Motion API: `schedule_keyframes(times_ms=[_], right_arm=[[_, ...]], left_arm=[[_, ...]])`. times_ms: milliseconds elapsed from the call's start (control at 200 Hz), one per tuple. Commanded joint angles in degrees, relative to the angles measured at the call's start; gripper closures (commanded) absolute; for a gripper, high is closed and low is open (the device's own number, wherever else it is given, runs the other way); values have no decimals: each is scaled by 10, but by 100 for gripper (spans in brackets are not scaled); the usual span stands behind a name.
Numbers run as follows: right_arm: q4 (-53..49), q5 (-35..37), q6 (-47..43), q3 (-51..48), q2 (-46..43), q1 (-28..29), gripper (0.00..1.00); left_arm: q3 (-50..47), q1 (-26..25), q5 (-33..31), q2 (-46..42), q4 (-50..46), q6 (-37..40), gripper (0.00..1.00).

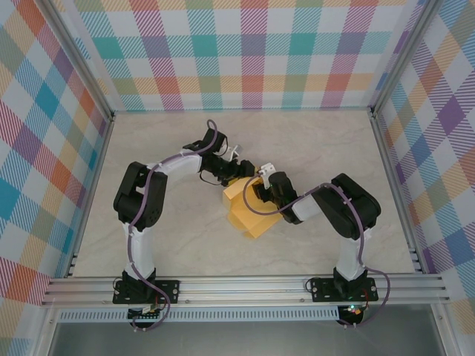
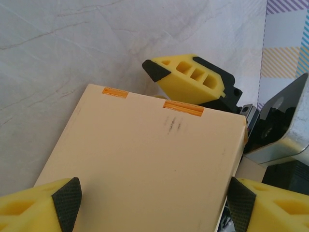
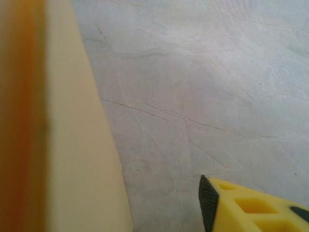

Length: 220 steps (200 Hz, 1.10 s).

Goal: Fold the paper box

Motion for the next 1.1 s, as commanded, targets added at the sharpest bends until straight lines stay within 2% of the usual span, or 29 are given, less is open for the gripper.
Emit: schedule_keyframes(times_ms=[0,250,375,480,560,780,890,975,1095], right_arm=[[8,-66,-55,-7,-34,8,53],[42,-52,-62,-19,-23,7,61],[40,-36,-51,-14,-22,7,50],[30,-32,-49,-7,-20,7,49],[-7,-20,-53,14,-11,8,52],[-14,1,-50,24,-1,7,62],[-17,-2,-54,23,-7,7,73],[-12,-5,-56,16,-15,7,79],[-9,-15,-59,8,-30,7,77]], left_arm=[[15,-9,-7,29,-75,39,20],[18,-12,6,43,-78,60,20],[28,-19,23,55,-85,67,21],[37,-24,30,62,-93,72,21],[37,-28,45,62,-86,74,21],[37,-32,55,67,-81,71,21],[39,-36,55,69,-82,71,21],[44,-37,55,74,-88,73,21],[50,-38,55,79,-92,73,21]])
